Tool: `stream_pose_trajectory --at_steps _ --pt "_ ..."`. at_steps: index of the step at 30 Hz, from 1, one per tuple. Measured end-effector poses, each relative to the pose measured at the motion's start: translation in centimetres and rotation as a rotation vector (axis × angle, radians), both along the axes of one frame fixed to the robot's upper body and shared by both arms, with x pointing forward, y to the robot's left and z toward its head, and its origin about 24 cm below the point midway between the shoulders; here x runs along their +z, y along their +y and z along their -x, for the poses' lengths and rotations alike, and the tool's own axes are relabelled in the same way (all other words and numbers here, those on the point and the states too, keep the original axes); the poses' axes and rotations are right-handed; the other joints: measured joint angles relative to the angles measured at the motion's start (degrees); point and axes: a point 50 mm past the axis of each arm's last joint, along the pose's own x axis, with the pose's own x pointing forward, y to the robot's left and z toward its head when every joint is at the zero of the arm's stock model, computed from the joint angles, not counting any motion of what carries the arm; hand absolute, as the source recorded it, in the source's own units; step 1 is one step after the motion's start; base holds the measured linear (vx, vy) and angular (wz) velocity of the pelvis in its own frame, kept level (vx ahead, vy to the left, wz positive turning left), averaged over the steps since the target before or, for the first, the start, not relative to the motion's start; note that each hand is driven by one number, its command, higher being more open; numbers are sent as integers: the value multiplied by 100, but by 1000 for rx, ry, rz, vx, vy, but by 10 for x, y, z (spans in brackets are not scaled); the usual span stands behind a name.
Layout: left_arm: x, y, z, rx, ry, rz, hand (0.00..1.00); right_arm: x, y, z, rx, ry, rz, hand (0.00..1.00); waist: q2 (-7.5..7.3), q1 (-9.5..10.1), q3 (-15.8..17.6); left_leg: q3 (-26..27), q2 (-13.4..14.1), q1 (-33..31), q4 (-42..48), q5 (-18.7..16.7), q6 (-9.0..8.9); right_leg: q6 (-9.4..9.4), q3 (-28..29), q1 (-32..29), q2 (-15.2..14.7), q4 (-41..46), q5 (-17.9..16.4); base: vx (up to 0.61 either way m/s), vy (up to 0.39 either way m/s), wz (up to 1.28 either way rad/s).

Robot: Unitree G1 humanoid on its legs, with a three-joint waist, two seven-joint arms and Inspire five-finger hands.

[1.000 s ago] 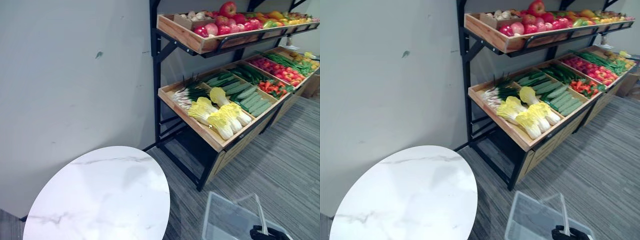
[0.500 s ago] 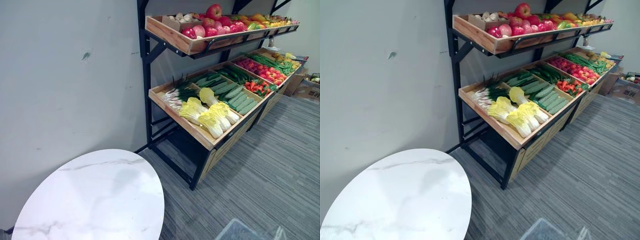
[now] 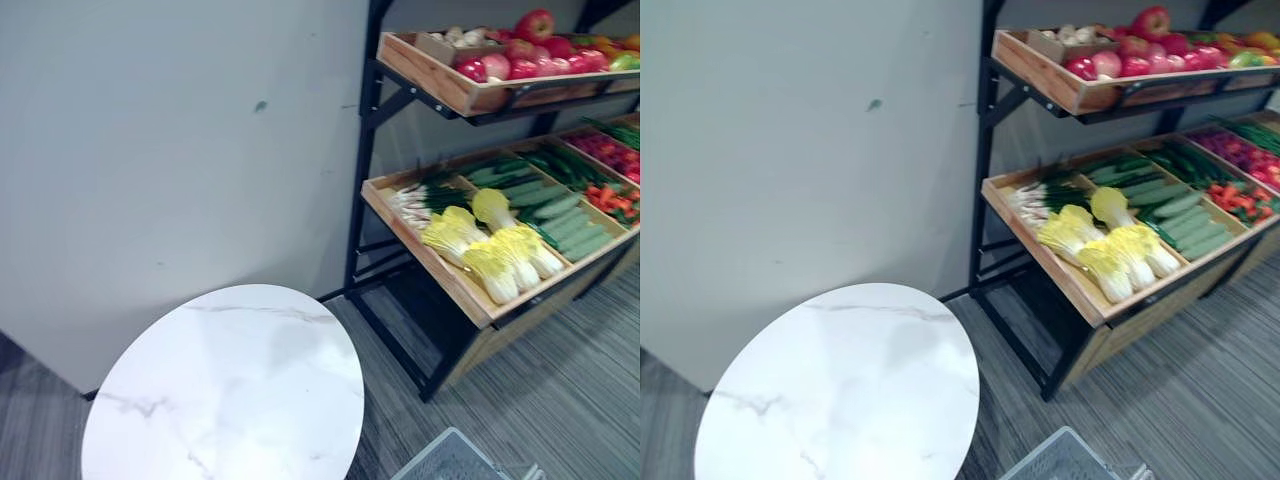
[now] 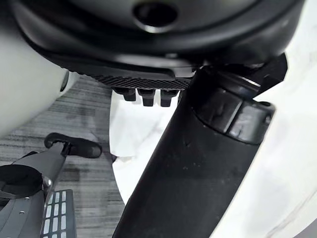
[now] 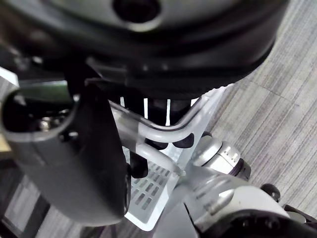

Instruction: Pick vegetable in the basket

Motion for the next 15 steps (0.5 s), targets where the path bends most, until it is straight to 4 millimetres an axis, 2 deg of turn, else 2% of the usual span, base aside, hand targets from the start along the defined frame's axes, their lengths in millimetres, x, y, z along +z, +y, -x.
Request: stream_pose_trajectory --at_steps 6,15 --pt "1 -1 -4 -20 -20 -7 100 -2 3 -9 5 25 6 0 -12 226 15 -299 -55 -51 0 21 32 22 -290 119 -66 -47 -31 -18 -13 26" --pt "1 -1 -8 -60 -27 -23 100 -4 17 -17 41 20 -24 0 -86 307 45 -494 -73 -47 0 25 38 35 -480 301 -101 -205 -24 -6 -10 11"
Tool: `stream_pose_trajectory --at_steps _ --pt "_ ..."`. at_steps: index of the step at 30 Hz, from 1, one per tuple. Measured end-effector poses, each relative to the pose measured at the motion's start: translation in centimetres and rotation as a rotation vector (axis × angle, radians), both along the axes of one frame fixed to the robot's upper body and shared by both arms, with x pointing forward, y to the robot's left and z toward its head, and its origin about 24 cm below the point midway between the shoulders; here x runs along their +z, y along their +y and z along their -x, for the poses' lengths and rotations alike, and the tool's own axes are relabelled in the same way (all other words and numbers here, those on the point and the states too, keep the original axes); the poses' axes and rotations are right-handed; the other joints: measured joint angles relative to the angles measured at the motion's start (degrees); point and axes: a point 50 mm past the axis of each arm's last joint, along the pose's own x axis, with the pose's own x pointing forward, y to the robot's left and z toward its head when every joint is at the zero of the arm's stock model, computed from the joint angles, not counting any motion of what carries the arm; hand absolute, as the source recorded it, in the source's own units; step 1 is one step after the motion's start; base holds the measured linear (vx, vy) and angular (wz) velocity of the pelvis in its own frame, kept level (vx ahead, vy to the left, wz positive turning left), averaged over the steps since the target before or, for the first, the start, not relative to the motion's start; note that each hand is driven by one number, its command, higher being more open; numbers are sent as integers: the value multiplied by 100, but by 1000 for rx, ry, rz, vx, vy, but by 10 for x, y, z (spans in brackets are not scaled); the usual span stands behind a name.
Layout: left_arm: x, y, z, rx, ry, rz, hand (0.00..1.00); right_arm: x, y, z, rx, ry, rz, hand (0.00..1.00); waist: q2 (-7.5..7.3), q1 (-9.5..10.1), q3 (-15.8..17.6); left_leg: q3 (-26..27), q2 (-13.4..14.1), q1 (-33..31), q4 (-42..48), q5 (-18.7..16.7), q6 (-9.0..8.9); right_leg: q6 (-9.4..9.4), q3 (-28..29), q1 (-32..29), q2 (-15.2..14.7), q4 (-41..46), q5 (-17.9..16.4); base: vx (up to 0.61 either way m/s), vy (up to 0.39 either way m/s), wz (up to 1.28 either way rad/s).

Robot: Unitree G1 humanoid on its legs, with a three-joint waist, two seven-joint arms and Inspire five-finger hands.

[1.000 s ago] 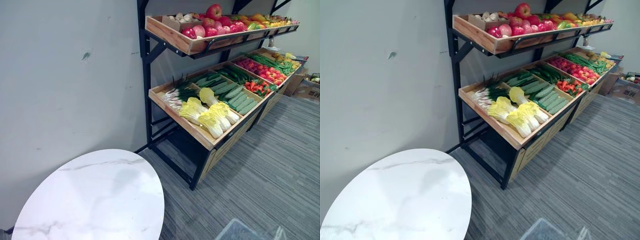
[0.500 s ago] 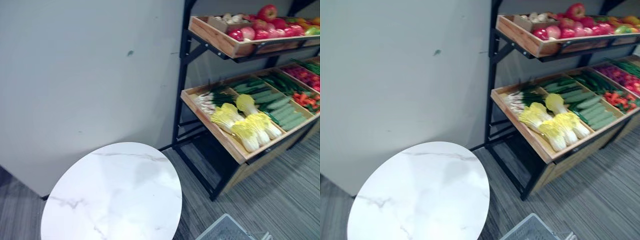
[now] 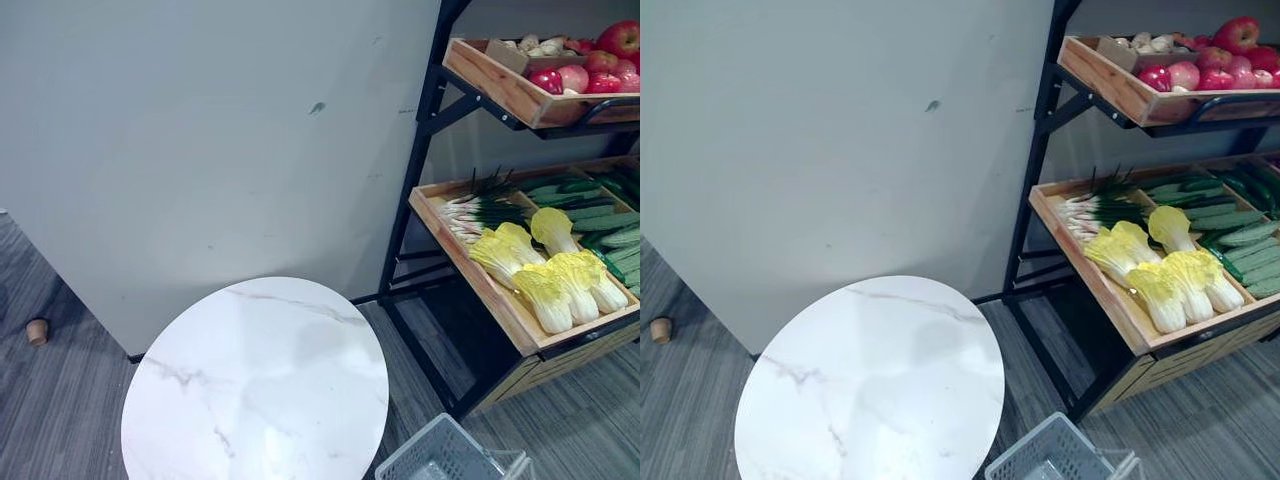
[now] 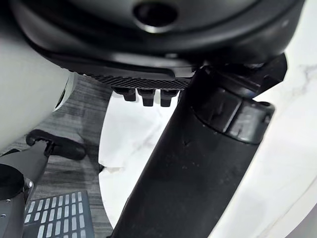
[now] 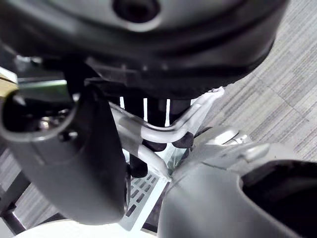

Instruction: Pick vegetable in the basket

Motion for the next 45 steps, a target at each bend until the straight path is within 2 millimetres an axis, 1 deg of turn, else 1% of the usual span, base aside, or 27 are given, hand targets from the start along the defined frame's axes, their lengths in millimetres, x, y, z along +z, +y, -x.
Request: stream_pose_trajectory --at_steps 6,21,25,26,27,28,29,30,31,32,33,34,35,36,37,38,39,41,43,45 --pt "0 0 -2 -6 1 1 100 0 6 -8 34 1 -3 0 -46 14 17 -51 -10 47 1 2 -2 1 -55 115 -10 -92 1 11 -5 2" --pt "0 -1 -5 -115 6 -21 100 0 5 -10 35 -5 4 0 -59 26 33 4 -3 91 2 3 -12 -2 -3 185 1 -176 3 0 -1 0" --pt "1 0 -10 -164 1 -40 100 0 4 -11 33 -12 9 0 -57 15 51 177 66 132 8 -45 -53 -14 161 120 82 -150 4 -12 -13 -22" --pt "1 1 -10 -159 0 -41 100 1 3 -12 34 -14 12 0 -45 37 60 285 115 179 38 -124 -89 -35 322 48 150 -80 -7 7 -22 -55" --pt "1 2 -9 -144 1 -40 100 1 3 -12 34 -17 12 0 -57 51 59 291 125 204 69 -150 -87 -55 435 -29 185 -24 -20 6 -24 -76" --pt "2 5 -11 -115 -8 -42 100 1 5 -14 36 -22 10 0 -129 103 86 258 127 172 292 -177 -96 -80 647 -114 204 76 -36 26 -55 -122" --pt "5 10 -16 -66 -41 -49 100 2 6 -19 48 -30 8 0 -239 224 156 69 156 8 966 -422 73 -91 1065 -213 228 248 -42 25 -64 -153" --pt "6 12 -20 -32 -62 -47 100 2 4 -21 73 -31 14 0 -259 286 198 -95 191 -148 1545 -618 147 -92 1351 -261 260 354 -42 36 -42 -165" --pt "7 9 -24 3 -80 -34 100 4 -1 -23 111 -28 32 0 -264 262 250 -400 149 -272 1982 -842 272 -91 1580 -296 265 435 -40 16 21 -96" --pt "9 9 -32 6 -104 -32 100 4 -3 -23 116 -31 35 0 -235 205 288 -560 98 -310 2188 -1010 294 -85 1608 -329 269 475 -33 -9 114 -72" --pt "13 5 -47 17 -161 -26 100 5 -6 -26 113 -38 38 0 -150 228 385 -878 -34 -219 2518 -1398 292 -66 1771 -425 366 608 -18 -57 190 -81" --pt "15 0 -53 40 -199 -12 100 6 -9 -28 109 -32 34 0 -63 329 433 -894 -71 37 2452 -1714 345 -52 2026 -424 575 629 53 -92 213 -102" --pt "15 -3 -53 50 -206 -7 100 6 -8 -29 114 -28 30 0 -29 343 434 -867 -43 149 2351 -1813 430 -35 2117 -425 670 636 85 -241 246 -148" --pt "14 -16 -56 73 -217 32 100 7 -2 -34 140 -55 4 0 -5 304 386 -828 -70 350 1881 -1961 287 103 2379 -706 817 787 186 -277 199 -107" --pt "15 -21 -60 78 -226 44 100 6 4 -36 141 -69 -10 0 -95 298 394 -733 -159 322 1710 -1982 373 146 2429 -857 742 813 243 -275 176 -89" --pt "16 -25 -62 73 -226 51 100 6 7 -36 139 -76 -17 0 -157 291 400 -707 -229 279 1700 -1941 422 175 2437 -906 671 790 300 -153 96 -23" --pt "13 -32 -57 62 -210 64 100 6 8 -36 137 -89 -16 0 -169 292 401 -691 -284 273 1712 -1928 446 203 2433 -894 598 723 351 -107 87 -12" --pt "11 -38 -49 59 -188 77 100 7 10 -37 139 -104 -15 0 -162 308 402 -686 -336 258 1733 -1917 472 226 2398 -880 515 639 406 -82 78 -1" --pt "11 -37 -50 60 -189 72 100 9 14 -44 164 -138 -9 0 -151 348 399 -667 -337 174 1799 -1909 479 200 2383 -884 476 464 519 -45 59 -1" --pt "11 -36 -50 71 -186 66 100 11 18 -50 185 -164 -8 0 -100 363 430 -631 -291 178 1840 -1913 471 177 2357 -834 485 333 613 1 23 -9"
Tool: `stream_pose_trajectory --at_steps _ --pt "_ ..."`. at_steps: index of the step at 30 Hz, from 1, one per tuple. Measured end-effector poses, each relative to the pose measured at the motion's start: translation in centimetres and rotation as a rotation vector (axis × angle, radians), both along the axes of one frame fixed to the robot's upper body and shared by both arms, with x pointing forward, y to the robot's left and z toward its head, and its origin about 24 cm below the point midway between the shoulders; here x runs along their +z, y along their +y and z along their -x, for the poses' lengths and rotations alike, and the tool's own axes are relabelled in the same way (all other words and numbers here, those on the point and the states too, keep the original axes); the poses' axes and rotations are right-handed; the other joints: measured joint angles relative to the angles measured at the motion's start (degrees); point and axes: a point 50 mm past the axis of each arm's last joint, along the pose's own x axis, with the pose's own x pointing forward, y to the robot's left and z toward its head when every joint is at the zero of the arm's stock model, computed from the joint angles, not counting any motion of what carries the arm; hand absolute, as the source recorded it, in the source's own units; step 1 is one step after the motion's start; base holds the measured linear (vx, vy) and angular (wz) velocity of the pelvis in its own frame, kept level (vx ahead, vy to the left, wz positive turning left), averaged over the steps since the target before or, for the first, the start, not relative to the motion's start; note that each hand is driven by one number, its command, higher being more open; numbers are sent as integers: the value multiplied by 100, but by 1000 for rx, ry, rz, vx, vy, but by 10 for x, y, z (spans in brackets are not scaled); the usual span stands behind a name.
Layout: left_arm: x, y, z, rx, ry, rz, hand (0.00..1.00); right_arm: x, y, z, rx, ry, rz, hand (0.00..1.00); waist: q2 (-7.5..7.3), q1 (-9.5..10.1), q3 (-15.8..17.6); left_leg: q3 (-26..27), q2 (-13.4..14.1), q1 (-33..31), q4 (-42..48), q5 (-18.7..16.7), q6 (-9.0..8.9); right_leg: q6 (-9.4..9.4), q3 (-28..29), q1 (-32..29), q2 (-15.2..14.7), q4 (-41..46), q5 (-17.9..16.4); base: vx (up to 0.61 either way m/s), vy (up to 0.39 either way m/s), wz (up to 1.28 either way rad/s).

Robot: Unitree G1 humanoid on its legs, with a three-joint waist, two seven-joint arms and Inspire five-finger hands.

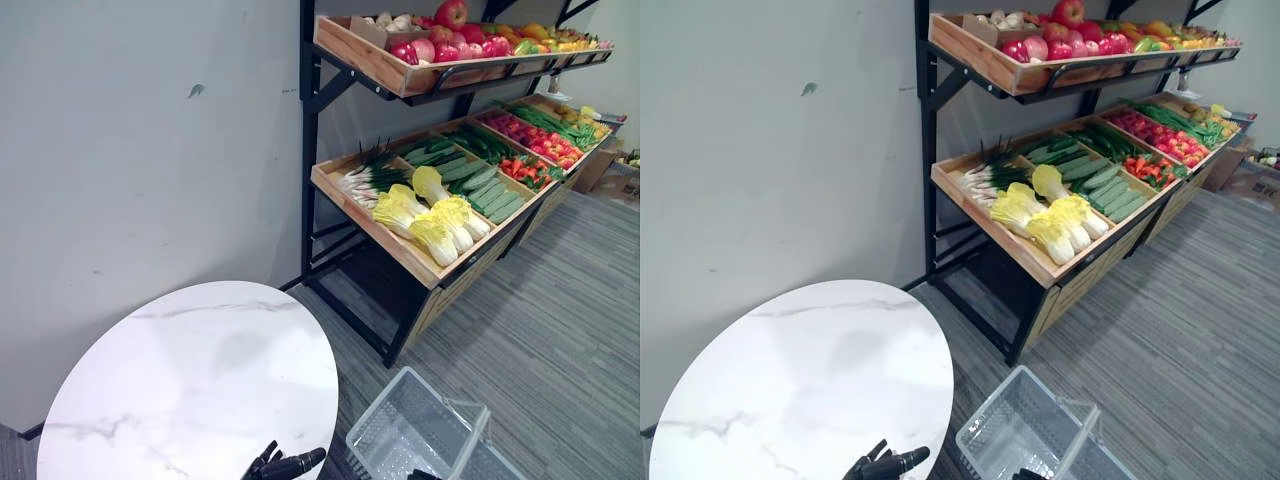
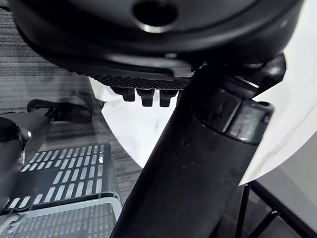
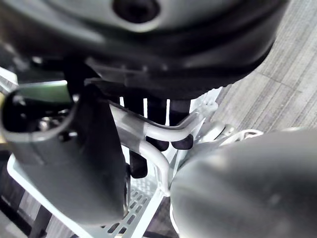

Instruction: Pick vegetable in the basket

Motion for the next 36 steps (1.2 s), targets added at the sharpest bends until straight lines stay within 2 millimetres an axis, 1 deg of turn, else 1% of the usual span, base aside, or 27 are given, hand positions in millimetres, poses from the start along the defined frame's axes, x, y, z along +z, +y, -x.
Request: stream_pose_trajectory --at_steps 3,5,7,11,13,15,16,17,18,19,20,21,22,23,24,25,26,27,28,29,30,31,32,33,34,35,36 --pt "-1 6 1 49 18 -16 100 1 3 -4 -6 -11 -8 0 107 106 21 97 143 61 39 -45 -79 -39 -21 44 131 -83 91 37 -7 -15" --pt "-1 8 2 57 24 -27 100 0 3 -2 -12 0 -12 0 128 152 48 115 237 151 50 -79 -141 -66 -50 133 228 -86 112 65 -24 -8" --pt "-1 11 2 76 29 -29 100 -1 3 0 -37 14 -24 0 108 157 69 157 328 275 52 -107 -190 -77 -81 219 339 -81 117 58 -23 -10" --pt "0 11 -1 97 20 -21 100 -2 3 5 -84 32 -41 0 59 154 113 252 410 348 50 -108 -206 -153 -81 231 403 -85 81 1 -24 -12" --pt "0 11 -1 115 17 -20 100 -3 1 7 -104 40 -45 0 53 175 142 406 450 475 2 -107 -209 -212 -500 221 305 -96 9 -34 -10 -33" --pt "0 13 0 146 17 -15 100 -2 -4 7 -129 36 -32 0 77 221 171 739 472 676 -137 -108 -209 -251 -1301 191 108 -6 -12 -5 19 -65" --pt "0 14 1 157 16 -14 100 -1 -6 6 -131 31 -24 0 80 249 185 925 472 786 -196 -108 -208 -307 -1761 126 -35 145 -45 24 32 -57" --pt "0 14 1 158 15 -14 100 -1 -7 7 -132 31 -19 0 78 256 199 1016 470 826 -204 -108 -208 -314 -1936 101 -87 217 -46 51 49 -46" --pt "0 15 1 177 12 -7 100 -2 -9 11 -136 35 -10 0 69 237 199 1143 450 866 -188 -108 -206 -415 -2032 42 -69 327 -18 86 44 -43" --pt "1 17 0 210 3 -2 100 -3 -9 15 -139 39 -7 0 23 245 192 1221 442 872 -101 -70 -141 -450 -1930 34 -1 300 73 107 37 -64" --pt "1 23 1 242 -1 -7 100 -3 -5 15 -139 38 -13 0 -69 276 161 1261 392 779 90 17 70 -589 -1797 84 14 53 281 83 16 -76" --pt "2 29 1 264 -4 -16 100 -4 0 14 -136 37 -23 0 -188 288 144 1330 331 668 290 77 352 -737 -1706 187 -19 -262 486 19 9 -111" --pt "3 37 2 296 -11 -26 100 -4 10 8 -131 23 -50 0 -444 403 75 1311 -73 464 105 -27 712 -1011 -1424 394 -138 -1043 870 -57 30 -146" --pt "3 35 0 333 -21 -12 100 -2 7 1 -146 6 -49 0 -147 489 193 1526 46 563 -678 422 486 -1485 -2068 221 -42 -693 488 -63 29 -162" --pt "4 36 -2 338 -28 -11 100 0 5 -5 -160 -14 -35 0 -168 564 235 1808 42 638 -641 511 451 -1301 -2542 -48 -217 65 60 -50 92 -113" --pt "1 33 6 341 -7 -6 100 5 -8 -9 -204 -58 -4 0 1 442 227 1939 191 666 -512 567 357 -1124 -3114 -310 -554 1344 -571 79 125 -42" --pt "-2 30 19 333 19 -3 100 5 -20 -2 -246 -44 13 0 110 375 70 1966 275 847 -648 617 269 -828 -3481 -244 -800 2121 -911 116 131 -6" --pt "-3 32 24 333 27 -8 100 3 -23 6 -264 -24 16 0 106 368 -23 1971 285 899 -714 651 211 -691 -3538 -171 -901 2231 -977 214 47 -9" --pt "-4 41 35 312 40 -41 100 1 -22 13 -269 -1 13 0 -49 366 -153 1960 165 966 -751 684 155 -413 -3485 44 -1031 1970 -855 179 -47 -31" --pt "-4 45 39 305 53 -55 100 0 -21 14 -262 7 11 0 -126 375 -197 1976 129 957 -751 701 124 -337 -3439 92 -977 1734 -964 230 -146 -82" --pt "-6 50 45 299 87 -67 100 -1 -20 12 -213 15 21 0 -145 431 -257 1994 186 843 -693 754 41 -359 -3341 252 -787 1128 -962 199 -212 -107" --pt "-8 48 49 271 112 -69 100 -1 -22 13 -179 25 28 0 -44 437 -235 1980 300 704 -529 759 32 -374 -3219 354 -629 627 -775 167 -210 -100" --pt "-8 47 50 256 119 -70 100 -2 -24 15 -172 33 34 0 14 432 -201 1961 341 670 -434 772 41 -402 -3180 419 -573 451 -676 108 -171 -58" --pt "-10 42 55 230 136 -63 100 -4 -25 24 -170 72 33 0 17 403 -184 1834 338 609 -393 688 7 -439 -3112 561 -537 143 -545 47 -109 -29" --pt "-10 40 53 217 131 -60 100 -6 -27 35 -176 112 35 0 56 411 -196 1567 232 605 -623 624 -77 -469 -3062 645 -503 -42 -451 -1 -66 -36" --pt "-10 38 52 202 126 -55 100 -5 -33 37 -198 109 56 0 121 399 -199 1333 113 535 -948 684 -63 -467 -2995 698 -441 -190 -371 -49 -2 -32" --pt "-10 37 51 200 123 -51 100 -4 -37 35 -199 109 65 0 160 379 -179 1283 96 487 -1064 802 -51 -453 -2966 710 -398 -203 -355 -87 48 -39"
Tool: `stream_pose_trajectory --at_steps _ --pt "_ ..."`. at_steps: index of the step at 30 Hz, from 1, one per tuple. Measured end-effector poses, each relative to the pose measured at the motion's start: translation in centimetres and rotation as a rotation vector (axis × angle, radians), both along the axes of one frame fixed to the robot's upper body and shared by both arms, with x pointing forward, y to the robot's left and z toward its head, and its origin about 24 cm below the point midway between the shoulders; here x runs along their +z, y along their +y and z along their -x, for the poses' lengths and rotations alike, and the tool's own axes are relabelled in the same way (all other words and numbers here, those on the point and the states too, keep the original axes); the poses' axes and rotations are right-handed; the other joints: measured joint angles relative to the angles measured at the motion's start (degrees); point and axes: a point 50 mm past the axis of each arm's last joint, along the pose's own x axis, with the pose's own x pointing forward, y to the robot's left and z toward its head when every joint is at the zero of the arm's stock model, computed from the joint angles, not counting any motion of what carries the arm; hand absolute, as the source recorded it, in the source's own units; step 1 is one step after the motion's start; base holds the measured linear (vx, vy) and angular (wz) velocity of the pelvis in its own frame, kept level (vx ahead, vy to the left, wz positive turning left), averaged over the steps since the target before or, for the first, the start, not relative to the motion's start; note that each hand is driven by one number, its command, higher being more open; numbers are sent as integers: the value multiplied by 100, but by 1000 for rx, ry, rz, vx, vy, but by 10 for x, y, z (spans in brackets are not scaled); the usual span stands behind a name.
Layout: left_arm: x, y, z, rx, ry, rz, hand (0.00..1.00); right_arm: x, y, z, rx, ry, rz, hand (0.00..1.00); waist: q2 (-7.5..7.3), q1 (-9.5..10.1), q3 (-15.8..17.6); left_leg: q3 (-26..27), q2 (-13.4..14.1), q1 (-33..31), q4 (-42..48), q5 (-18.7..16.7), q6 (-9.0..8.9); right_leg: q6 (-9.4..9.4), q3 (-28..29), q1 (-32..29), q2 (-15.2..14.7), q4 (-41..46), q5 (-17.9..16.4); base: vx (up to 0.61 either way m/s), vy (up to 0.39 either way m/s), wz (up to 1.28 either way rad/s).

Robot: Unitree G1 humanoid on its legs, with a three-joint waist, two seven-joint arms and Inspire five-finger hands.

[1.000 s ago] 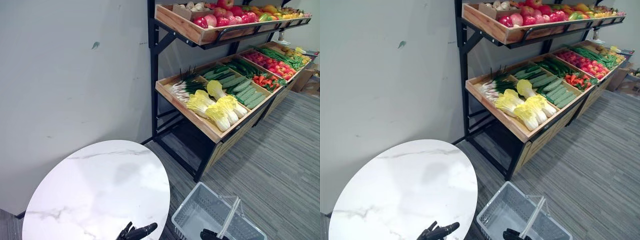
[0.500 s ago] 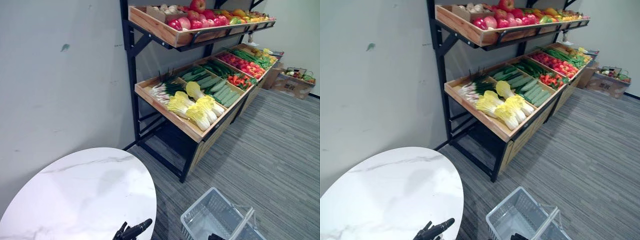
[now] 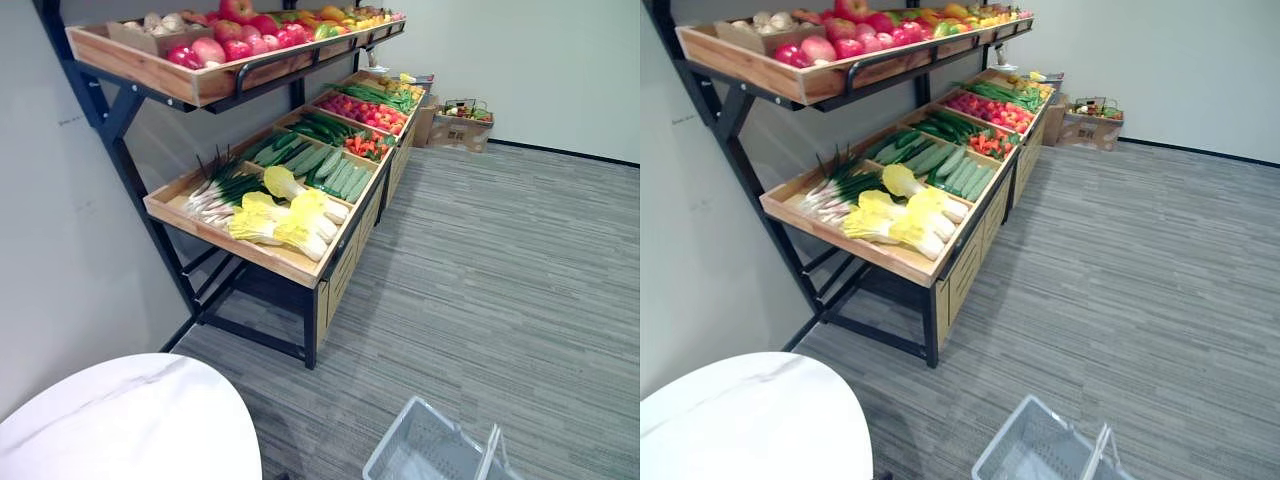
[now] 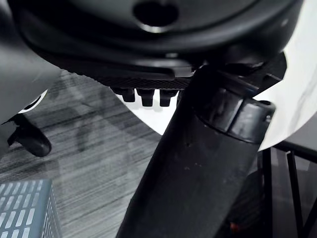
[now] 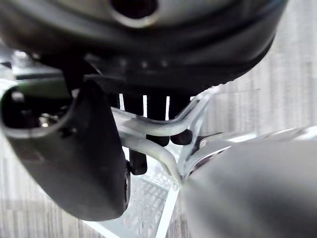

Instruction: Pick vegetable in the basket

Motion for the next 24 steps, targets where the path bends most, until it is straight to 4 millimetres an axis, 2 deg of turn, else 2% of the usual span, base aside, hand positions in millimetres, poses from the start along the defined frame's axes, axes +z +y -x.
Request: stream_pose_trajectory --at_steps 1,3,5,8,12,13,14,15,16,17,18,19,20,22,23,24 --pt "0 1 -1 1 -2 -3 100 0 -2 4 -19 15 -6 0 -55 -35 -20 28 -22 31 1 134 -35 37 88 50 30 -37 32 -56 33 -21" --pt "2 4 -3 -4 -19 -5 100 -2 3 11 -50 27 -25 0 -91 -88 -35 11 -25 -7 10 140 -44 67 97 58 23 -120 52 -19 10 -7" --pt "3 6 -8 -8 -37 -9 100 -6 11 29 -121 55 -60 0 -177 -121 0 16 -33 -23 16 153 -41 79 109 106 23 -261 142 -44 -8 -2" --pt "3 3 -9 -6 -43 -2 100 -7 12 45 -216 65 -80 0 -122 -140 32 17 -47 -17 14 171 -47 92 119 121 13 -289 161 -38 -12 0" --pt "3 -2 -12 -18 -51 7 100 -6 14 40 -258 20 -85 0 -55 -168 106 56 7 -2 88 189 -82 49 151 95 69 -151 89 -44 -49 -4" --pt "4 2 -14 -12 -57 -5 100 -6 20 33 -283 -18 -97 0 -106 -174 172 76 184 -217 822 31 -320 -28 246 -27 61 173 -130 -65 -119 -28" --pt "6 10 -14 32 -70 -21 100 -6 25 27 -278 -37 -108 0 -231 -153 227 18 357 -639 1955 -78 -279 -85 387 -136 54 400 -247 -99 -159 -58" --pt "8 16 -16 96 -94 -30 100 -4 25 20 -251 -60 -108 0 -243 -114 302 -340 642 -1279 3460 -17 168 -180 571 -185 161 663 -359 -105 -149 -75" --pt "8 16 -15 130 -103 -27 100 -4 26 17 -225 -65 -109 0 -229 -84 324 -610 712 -1547 4039 37 456 -219 719 -210 254 773 -406 -68 -109 -147" --pt "8 15 -12 165 -102 -23 100 -2 20 7 -158 -75 -87 0 -116 14 332 -1133 702 -1745 4310 -268 289 -202 1179 -203 485 968 -487 -27 -51 -153" --pt "7 13 -10 173 -94 -15 100 -1 19 4 -143 -80 -82 0 -102 35 334 -1256 658 -1741 4133 -340 186 -207 1357 -191 559 999 -490 -9 14 -188" --pt "5 10 -4 188 -78 -3 100 0 19 -2 -108 -88 -77 0 -114 36 336 -1529 531 -1717 3578 -428 93 -211 1672 -171 643 1021 -493 -28 56 -154" --pt "5 7 -3 203 -84 3 100 1 20 -4 -79 -91 -74 0 -122 49 338 -1809 388 -1695 2964 -438 87 -216 1927 -177 735 1035 -494 -32 108 -146" --pt "4 6 -1 209 -79 9 100 1 22 -6 -40 -92 -74 0 -97 76 328 -2273 234 -1683 2305 -426 63 -219 2253 -221 878 1076 -492 -23 140 -135" --pt "3 3 2 212 -72 17 100 2 20 -8 -20 -101 -71 0 36 141 282 -2447 237 -1641 2022 -337 -134 -204 2455 -282 1020 1152 -483 14 185 -174" --pt "2 3 10 210 -52 14 100 2 23 -9 -7 -106 -75 0 57 177 235 -2303 246 -1569 1981 -262 -171 -153 2530 -344 1019 1290 -465 37 190 -146"
